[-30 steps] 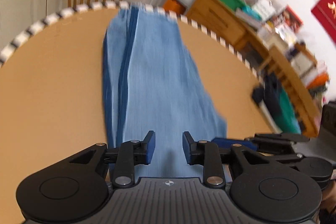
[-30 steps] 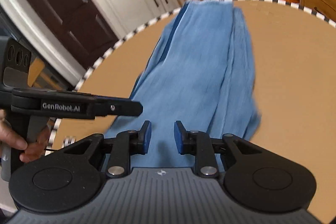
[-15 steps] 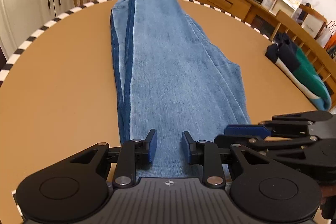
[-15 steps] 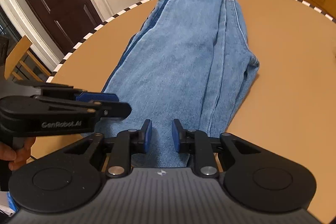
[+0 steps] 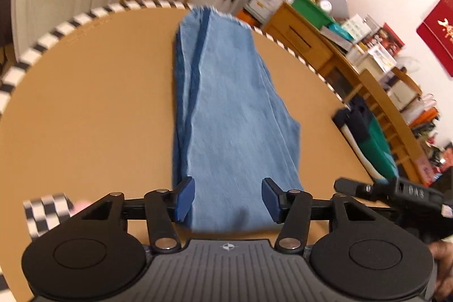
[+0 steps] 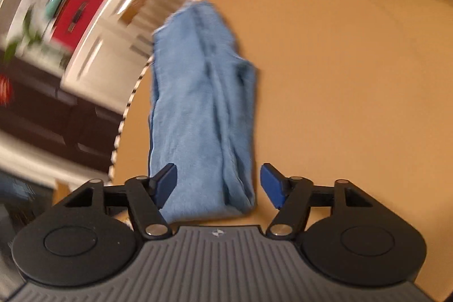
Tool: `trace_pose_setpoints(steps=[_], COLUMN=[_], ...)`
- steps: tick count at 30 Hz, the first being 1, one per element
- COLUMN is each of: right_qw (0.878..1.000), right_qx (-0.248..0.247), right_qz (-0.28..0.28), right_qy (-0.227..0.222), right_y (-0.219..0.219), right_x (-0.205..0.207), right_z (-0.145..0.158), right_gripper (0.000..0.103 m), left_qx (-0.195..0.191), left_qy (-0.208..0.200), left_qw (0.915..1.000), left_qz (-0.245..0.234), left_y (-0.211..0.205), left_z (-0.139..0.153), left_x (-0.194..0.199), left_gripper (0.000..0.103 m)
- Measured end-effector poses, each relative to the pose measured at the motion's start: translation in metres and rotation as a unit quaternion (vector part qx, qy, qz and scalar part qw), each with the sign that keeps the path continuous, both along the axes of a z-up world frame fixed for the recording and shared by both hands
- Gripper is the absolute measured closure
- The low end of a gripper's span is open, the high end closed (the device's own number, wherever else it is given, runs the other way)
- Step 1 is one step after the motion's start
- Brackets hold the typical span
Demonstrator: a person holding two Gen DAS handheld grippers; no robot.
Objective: Fold clothes
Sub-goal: 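Position both open grippers at the folded end of the jeans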
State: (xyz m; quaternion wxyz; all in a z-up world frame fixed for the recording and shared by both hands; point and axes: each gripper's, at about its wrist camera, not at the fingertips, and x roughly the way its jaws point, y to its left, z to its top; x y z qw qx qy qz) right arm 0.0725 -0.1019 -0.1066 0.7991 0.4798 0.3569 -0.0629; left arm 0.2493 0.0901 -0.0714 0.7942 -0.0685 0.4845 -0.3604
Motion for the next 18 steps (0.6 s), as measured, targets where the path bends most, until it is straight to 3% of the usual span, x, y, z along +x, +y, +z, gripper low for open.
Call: trace_pose_setpoints(steps=[3, 6, 11, 13, 15, 18], right_qw=[0.997, 0.996, 0.999, 0.992, 0.981, 0.971], right_qx=[0.069, 0.077, -0.04, -0.116, -0.168, -0.198], right_qz=[-0.042, -0.041, 0.005, 0.05, 0.099, 0.133], right_qy=[0.011, 0.024, 0.025, 0.011, 0.006, 0.023], right_y=[-0.011, -0.006, 0.018, 0.033, 0.047, 0.061], right_x=[-0.015, -0.014, -0.003, 0.003, 0.01, 0.021], right_z=[-0.014, -0.023, -0.008, 0.004, 0.012, 0.009], right_gripper=[0.032, 0.031, 0.031, 0.039, 0.04, 0.043], left_qx=[-0.009, -0.021, -0.017, -0.013, -0.012, 0.006], left_qy=[0.028, 0.067, 0.047, 0.04, 0.036, 0.027], left_qw=[0.9993, 0.9968, 0.9983, 0.9989, 0.9993, 0.9995], left_qz=[0.023, 0.038, 0.031, 0.019, 0.002, -0.017], left_y=[0.009, 0.018, 0.026, 0.024, 0.021, 0.016], left_z=[-0.008, -0.017, -0.018, -0.02, -0.024, -0.034], left_x=[-0.001, 0.005, 0.006, 0.005, 0.004, 0.001], left_gripper=[0.042, 0.041, 0.038, 0.038, 0.038, 0.037])
